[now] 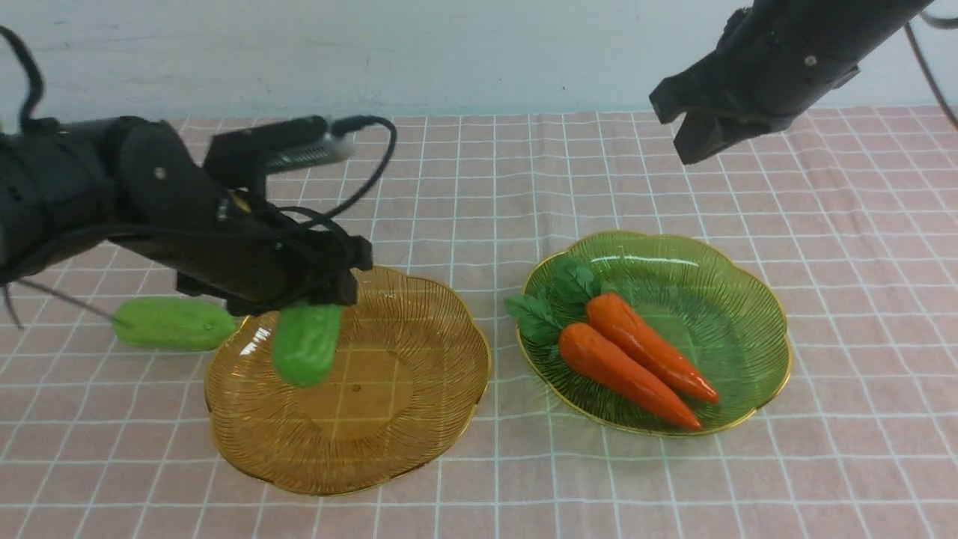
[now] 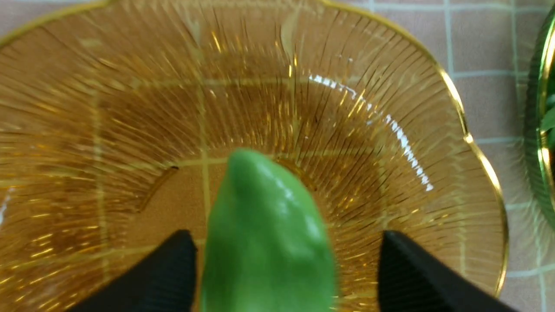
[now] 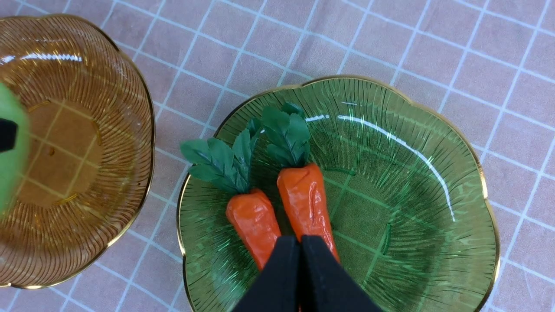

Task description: Put different types of vegetables on the plate.

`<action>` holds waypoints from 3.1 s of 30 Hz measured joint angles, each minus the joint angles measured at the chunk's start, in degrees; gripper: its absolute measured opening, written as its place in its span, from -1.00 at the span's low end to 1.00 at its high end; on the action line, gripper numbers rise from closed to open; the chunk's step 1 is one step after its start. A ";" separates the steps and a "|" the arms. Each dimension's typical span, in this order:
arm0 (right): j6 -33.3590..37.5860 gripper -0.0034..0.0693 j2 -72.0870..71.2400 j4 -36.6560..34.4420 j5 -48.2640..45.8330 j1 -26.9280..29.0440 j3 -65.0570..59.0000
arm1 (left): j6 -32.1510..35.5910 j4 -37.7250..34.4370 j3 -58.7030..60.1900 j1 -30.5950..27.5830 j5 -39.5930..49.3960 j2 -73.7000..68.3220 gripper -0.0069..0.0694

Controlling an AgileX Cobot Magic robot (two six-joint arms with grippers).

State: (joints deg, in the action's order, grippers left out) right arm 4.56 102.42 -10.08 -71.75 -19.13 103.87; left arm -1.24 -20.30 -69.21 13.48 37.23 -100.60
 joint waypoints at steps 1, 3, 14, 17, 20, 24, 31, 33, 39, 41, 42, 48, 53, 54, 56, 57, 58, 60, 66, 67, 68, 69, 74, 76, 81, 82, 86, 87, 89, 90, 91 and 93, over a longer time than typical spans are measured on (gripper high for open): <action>0.00 -0.95 0.00 0.00 0.00 0.00 0.00 | 0.36 -0.05 -0.69 0.00 0.50 -0.56 0.61; 0.00 -0.95 0.00 0.00 0.00 0.00 0.00 | 0.58 0.06 -2.14 0.00 1.37 -0.86 0.78; -0.04 -0.95 0.00 0.31 0.00 0.00 0.00 | -13.93 14.28 -10.98 -9.71 8.71 -0.21 0.96; -0.04 -0.95 0.00 0.31 -0.02 0.00 0.00 | -25.55 19.79 -11.02 -17.60 13.31 -1.15 0.88; -0.04 -0.95 0.00 0.31 -0.02 0.00 0.00 | -31.65 20.62 -11.02 -21.42 13.32 -3.72 0.80; -0.04 -0.95 0.00 0.31 -0.02 0.00 0.00 | -37.35 17.73 -10.97 -23.21 11.49 -7.93 0.67; -0.04 -0.95 0.00 0.31 -0.02 0.00 0.00 | -38.77 9.66 -10.97 -23.21 4.84 -12.96 0.49; -0.04 -0.95 0.00 0.26 -0.02 0.00 0.00 | -38.77 8.20 -10.97 -23.21 3.95 -13.88 0.46; -0.16 -0.95 0.00 0.26 -0.02 0.00 0.00 | -38.81 5.59 -11.15 -23.21 2.38 -16.79 0.42; -0.19 -0.95 0.00 0.20 -0.02 0.00 0.00 | -38.90 5.06 -11.34 -23.21 2.41 -17.33 0.41; -0.19 -0.95 0.00 0.20 -0.02 0.00 0.00 | -38.90 4.86 -11.48 -23.21 2.41 -17.54 0.41; -0.21 -0.95 0.00 0.20 -0.07 0.00 0.00 | -37.26 4.25 -11.88 -23.38 2.66 -17.89 0.30; -0.21 -0.95 0.00 0.20 -0.07 0.00 0.00 | -24.08 3.70 -14.57 -23.38 4.78 -16.51 0.00; -0.21 -0.95 0.00 0.25 -0.07 0.00 0.00 | -19.50 3.66 -15.74 -23.38 5.45 -14.63 -0.01; -0.26 -0.95 0.00 0.25 -0.07 0.00 0.00 | -11.03 2.61 -17.50 -23.38 7.27 -10.02 -0.02; -0.50 -0.95 0.00 0.25 -0.07 0.00 0.00 | -6.60 1.70 -18.08 -23.38 8.70 -7.70 -0.02; -0.92 -0.95 -0.07 0.19 -0.07 0.00 0.00 | -2.99 0.74 -18.36 -23.30 10.40 -6.30 -0.02; -1.83 -0.95 -0.95 -0.85 -0.07 0.00 -0.20 | 5.03 -1.25 -18.72 -22.34 16.45 -3.61 -0.02; -2.79 -0.95 -12.69 -5.07 -0.01 0.00 -7.99 | 10.16 -1.21 -18.66 -12.57 21.35 -8.86 0.02; -2.79 -0.95 -15.67 -5.06 -0.07 0.00 -9.59 | 10.30 -0.49 -18.62 -10.80 21.41 -9.88 0.06; -2.79 -0.95 -18.76 -4.95 -0.20 0.00 -11.81 | 10.37 0.89 -18.62 -8.93 21.51 -11.14 0.10; -2.79 -0.95 -21.37 -4.81 -0.26 0.00 -13.27 | 10.42 2.14 -18.61 -7.80 21.52 -11.86 0.14; -3.84 -0.95 -36.21 -2.48 -0.55 0.00 -20.23 | 10.36 9.28 -18.91 -5.07 22.36 -12.95 0.53; -4.93 -0.95 -43.47 -0.89 -0.66 0.00 -23.92 | 8.68 11.63 -20.46 -5.07 24.82 -12.95 0.62; -6.29 -0.95 -60.80 3.50 -1.20 0.00 -33.56 | 4.08 14.61 -25.73 -5.07 31.49 -12.95 0.64; -6.65 -0.95 -66.17 4.74 -1.26 0.00 -36.07 | 3.26 14.73 -27.35 -5.07 31.95 -12.95 0.63; -8.04 -0.95 -83.08 6.66 10.06 0.00 -50.43 | 1.85 14.80 -32.48 -5.07 32.71 -12.89 0.51; -8.11 -0.95 -88.67 6.36 21.94 0.00 -58.90 | 1.80 14.80 -33.19 -5.07 32.75 -12.89 0.45; -7.90 -0.95 -92.27 5.79 34.80 0.00 -67.90 | 1.80 14.80 -34.22 -5.07 32.82 -12.89 0.25; -7.63 -0.95 -93.05 5.73 41.44 0.00 -72.52 | 1.80 14.80 -34.23 -5.07 32.82 -12.89 0.18; -7.42 -0.95 -93.28 5.60 46.18 0.00 -75.79 | 1.80 14.80 -34.23 -5.07 32.82 -12.89 0.12; -7.28 -0.95 -93.28 5.60 50.90 0.00 -79.48 | 1.80 14.80 -34.23 -5.07 32.85 -12.89 -0.06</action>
State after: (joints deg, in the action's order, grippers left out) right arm -2.72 9.13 -4.48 -20.84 -19.13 24.39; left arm 0.56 -5.50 -103.44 8.41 70.08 -113.49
